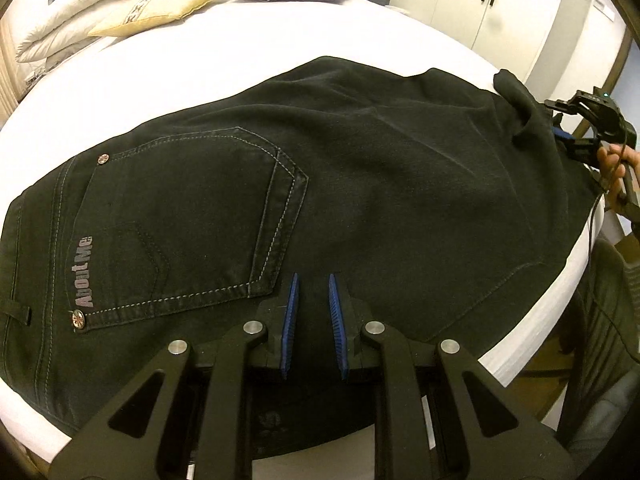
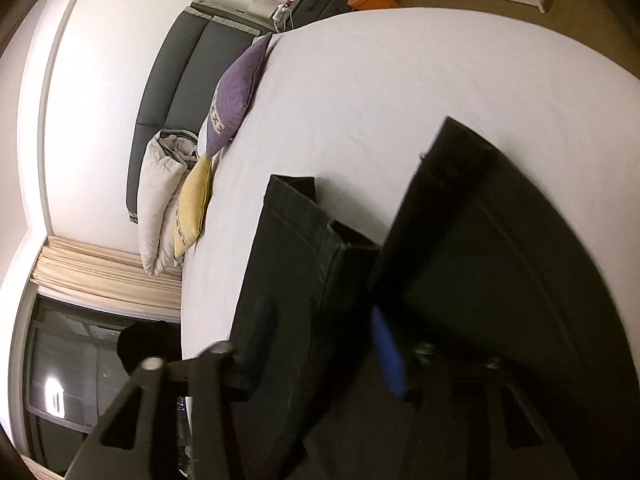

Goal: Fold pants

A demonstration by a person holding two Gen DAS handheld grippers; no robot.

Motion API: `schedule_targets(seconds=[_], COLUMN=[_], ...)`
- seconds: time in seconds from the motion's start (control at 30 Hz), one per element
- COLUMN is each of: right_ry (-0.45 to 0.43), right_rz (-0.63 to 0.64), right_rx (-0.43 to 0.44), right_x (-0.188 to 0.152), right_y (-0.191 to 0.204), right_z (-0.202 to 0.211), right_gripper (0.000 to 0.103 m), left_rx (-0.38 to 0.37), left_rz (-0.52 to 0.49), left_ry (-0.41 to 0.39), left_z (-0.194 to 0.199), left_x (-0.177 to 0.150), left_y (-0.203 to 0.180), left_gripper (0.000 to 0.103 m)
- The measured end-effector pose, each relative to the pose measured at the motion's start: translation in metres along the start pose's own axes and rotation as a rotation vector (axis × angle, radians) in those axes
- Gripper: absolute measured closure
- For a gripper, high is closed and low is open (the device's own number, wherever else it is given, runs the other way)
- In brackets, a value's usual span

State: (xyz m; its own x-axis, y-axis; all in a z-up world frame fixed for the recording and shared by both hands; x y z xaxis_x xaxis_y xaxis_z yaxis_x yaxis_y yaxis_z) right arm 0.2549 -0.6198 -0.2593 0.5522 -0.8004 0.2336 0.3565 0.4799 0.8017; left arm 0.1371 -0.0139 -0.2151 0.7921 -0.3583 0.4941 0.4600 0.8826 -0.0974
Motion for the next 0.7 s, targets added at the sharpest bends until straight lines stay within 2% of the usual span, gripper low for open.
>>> schedule_targets(seconds=[0.2,0.23,0.33,0.43,0.53,0.7], right_ry=[-0.019,-0.025,-0.011,0.028,0.049,0.037], right_rz=[0.016,0.031,0.102,0.071,0.006,-0.020], right_rx=[-0.016,-0.023,-0.126,-0.201,-0.192,-0.061], right_x=[0.005,0.005,0.003,-0.002,-0.007,-0.002], right_y=[0.001,0.004,0.009,0.002,-0.002,0.018], right_z=[0.008,0.010,0.018,0.022,0.027,0.028], right_gripper=[0.090,0.091,0.091,0.091,0.091,0.091], left_rx=[-0.002,-0.002,-0.001,0.003,0.008,0.006], left_rz=[0.006,0.006,0.003,0.004,0.006,0.008], left_ry=[-0.013,-0.014,-0.015,-0.019,-0.023,-0.028], left_z=[0.002,0.002,0.001,0.001,0.001,0.001], left_x=[-0.004,-0.004,-0.004,-0.003,-0.003,-0.003], left_y=[0.002,0.002,0.001,0.001,0.000,0.001], left_gripper=[0.088,0.088,0.088,0.088,0.088,0.088])
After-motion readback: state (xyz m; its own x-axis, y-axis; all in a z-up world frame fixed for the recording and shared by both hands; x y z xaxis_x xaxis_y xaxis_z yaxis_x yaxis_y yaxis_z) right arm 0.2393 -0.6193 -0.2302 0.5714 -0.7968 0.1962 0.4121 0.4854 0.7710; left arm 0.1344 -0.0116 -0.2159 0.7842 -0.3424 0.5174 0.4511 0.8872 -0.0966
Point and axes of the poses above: each gripper's, at about its wrist camera, not at the fingertips, and z roughly against the way its jaws point, y to its left, x to its top, the point moved 9 cm from there along -z, roughly the way its jaws point, and after that the axes turned 3 degrees about z, right-handed, at the moved point
